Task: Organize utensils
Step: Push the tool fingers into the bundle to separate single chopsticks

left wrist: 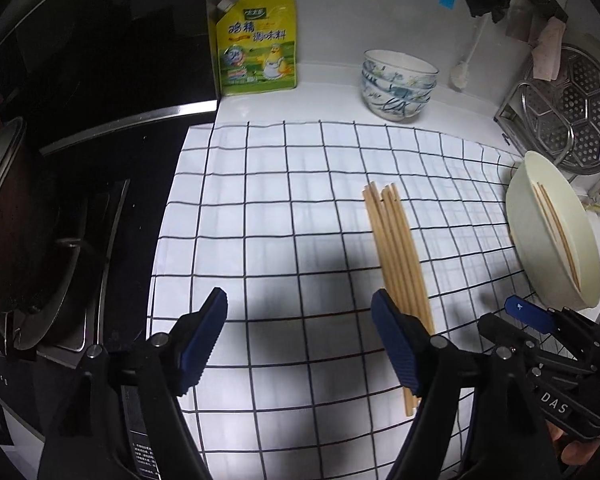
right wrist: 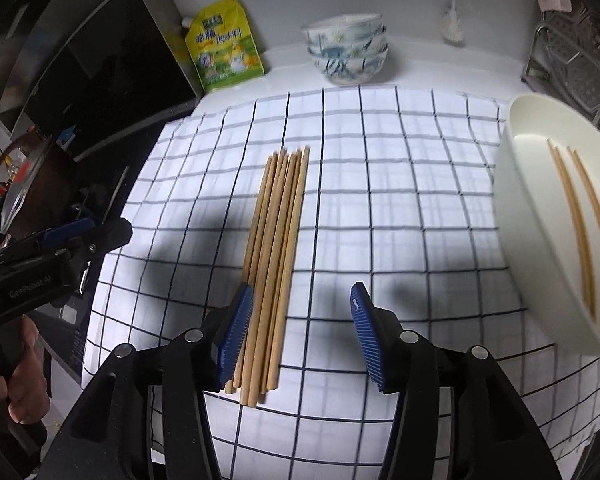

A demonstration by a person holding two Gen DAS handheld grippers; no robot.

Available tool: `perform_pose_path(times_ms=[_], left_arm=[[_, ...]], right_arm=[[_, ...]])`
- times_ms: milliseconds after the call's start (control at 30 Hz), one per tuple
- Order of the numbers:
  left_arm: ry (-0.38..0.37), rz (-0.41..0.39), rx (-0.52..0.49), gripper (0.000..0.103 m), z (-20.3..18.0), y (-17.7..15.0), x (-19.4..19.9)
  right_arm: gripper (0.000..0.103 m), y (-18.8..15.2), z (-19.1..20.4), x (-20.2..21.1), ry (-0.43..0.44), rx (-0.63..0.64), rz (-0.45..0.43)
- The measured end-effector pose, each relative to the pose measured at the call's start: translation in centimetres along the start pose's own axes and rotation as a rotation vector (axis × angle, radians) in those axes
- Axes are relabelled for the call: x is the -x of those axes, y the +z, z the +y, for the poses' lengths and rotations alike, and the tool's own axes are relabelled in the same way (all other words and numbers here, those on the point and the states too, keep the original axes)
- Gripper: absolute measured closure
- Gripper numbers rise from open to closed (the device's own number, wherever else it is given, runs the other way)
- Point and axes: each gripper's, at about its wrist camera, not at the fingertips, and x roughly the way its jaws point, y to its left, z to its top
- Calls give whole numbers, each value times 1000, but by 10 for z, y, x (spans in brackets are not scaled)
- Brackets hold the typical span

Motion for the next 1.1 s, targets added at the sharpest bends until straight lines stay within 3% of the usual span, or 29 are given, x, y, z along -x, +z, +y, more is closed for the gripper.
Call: perform_pose_path(times_ms=[233,1100], left_arm=[[-12,54,13,26,7,-12,-20],[-19,77,12,24,-4,-32,-52]], right_arm=[[51,-9,6,-19,-19,10,10],[48,-8,1,-59,-112,30,39]])
